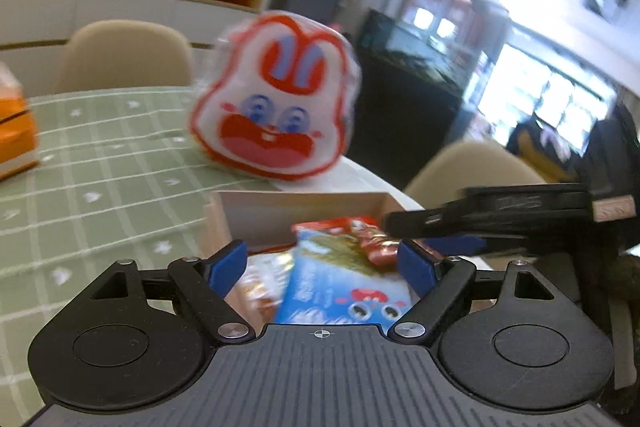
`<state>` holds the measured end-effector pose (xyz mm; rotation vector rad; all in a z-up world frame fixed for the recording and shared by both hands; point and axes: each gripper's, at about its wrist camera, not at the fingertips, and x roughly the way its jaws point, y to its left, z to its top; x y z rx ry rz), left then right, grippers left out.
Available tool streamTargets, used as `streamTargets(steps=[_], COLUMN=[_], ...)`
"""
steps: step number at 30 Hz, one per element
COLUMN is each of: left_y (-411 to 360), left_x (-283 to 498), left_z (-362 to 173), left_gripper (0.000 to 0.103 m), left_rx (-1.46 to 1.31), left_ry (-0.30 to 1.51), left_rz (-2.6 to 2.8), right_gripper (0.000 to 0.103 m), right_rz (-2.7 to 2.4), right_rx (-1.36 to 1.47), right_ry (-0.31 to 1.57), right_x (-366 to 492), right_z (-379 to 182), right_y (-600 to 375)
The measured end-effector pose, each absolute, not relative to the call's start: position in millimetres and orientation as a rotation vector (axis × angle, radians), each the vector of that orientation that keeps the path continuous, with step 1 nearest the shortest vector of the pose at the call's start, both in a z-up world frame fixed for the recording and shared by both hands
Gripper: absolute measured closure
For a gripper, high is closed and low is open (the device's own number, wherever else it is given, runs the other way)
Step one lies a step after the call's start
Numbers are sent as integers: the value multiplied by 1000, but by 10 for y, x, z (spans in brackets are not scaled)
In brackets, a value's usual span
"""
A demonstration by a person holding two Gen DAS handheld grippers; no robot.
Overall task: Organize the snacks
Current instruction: 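Lower both packets into the pink box and open both grippers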
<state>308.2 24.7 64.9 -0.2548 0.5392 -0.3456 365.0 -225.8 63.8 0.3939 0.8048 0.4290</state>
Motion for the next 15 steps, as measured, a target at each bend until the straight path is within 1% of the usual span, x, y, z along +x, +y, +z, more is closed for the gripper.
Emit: streamTargets(steps=[3, 6, 10, 15], left_y=[391, 489, 529, 459], left_x=[2822, 2511, 2005, 1292], left_z=[698, 718, 645, 572], left_gripper=[16, 16, 16, 27], left_rx=[-291, -315, -295, -248], left_ry=[524, 536, 571, 540], left_rz=[-294, -261, -270, -272], right_gripper=[23, 23, 23, 21], right_rz=[394, 329, 305, 289], right_rx=[380, 302, 182, 122], right_ry=[761, 710, 641, 561], right_x=[3456, 3110, 2402, 1459], right_z=[733, 803, 815, 694], right_y=[-2288, -2245, -2121, -1992])
